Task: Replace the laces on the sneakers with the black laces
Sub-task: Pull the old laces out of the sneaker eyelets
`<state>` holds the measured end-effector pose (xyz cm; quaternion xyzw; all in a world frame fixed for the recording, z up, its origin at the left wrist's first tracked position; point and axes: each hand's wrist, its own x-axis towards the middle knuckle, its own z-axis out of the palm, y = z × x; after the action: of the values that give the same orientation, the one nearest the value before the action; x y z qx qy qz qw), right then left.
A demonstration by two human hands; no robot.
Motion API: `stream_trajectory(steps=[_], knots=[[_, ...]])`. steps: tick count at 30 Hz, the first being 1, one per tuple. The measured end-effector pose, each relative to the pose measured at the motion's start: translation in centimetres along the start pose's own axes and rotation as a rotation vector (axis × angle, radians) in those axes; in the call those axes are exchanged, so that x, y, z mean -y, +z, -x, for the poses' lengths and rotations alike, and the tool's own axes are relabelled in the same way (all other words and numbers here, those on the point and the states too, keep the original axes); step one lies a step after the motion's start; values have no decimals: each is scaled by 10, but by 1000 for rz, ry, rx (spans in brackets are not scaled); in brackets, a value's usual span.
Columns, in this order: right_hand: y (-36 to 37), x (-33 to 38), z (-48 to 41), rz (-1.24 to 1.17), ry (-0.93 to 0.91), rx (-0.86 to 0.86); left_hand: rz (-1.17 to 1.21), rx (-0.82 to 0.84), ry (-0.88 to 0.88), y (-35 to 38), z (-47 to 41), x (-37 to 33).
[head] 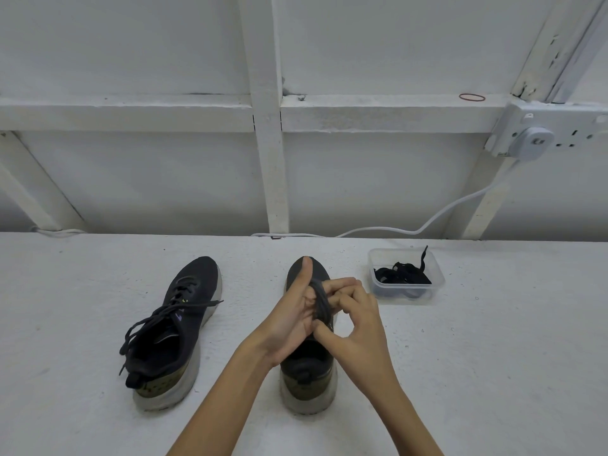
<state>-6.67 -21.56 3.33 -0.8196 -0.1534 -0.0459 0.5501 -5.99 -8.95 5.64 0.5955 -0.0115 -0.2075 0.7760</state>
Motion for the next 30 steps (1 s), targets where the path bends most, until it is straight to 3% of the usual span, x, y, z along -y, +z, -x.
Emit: stream_trajectory(steps=[11,24,27,30], knots=[[-12,-1,-4,-59,30,70,18,49,-16,5,-2,-4],[-20,-13,-2,60,-73,2,66,67,0,17,-5,-2],[-38,-11,-7,-57,-92,-32,132,91,53,17,-5,-3],[-63,-7,-14,-294,85,-110,175,113,64,18,-2,-5]])
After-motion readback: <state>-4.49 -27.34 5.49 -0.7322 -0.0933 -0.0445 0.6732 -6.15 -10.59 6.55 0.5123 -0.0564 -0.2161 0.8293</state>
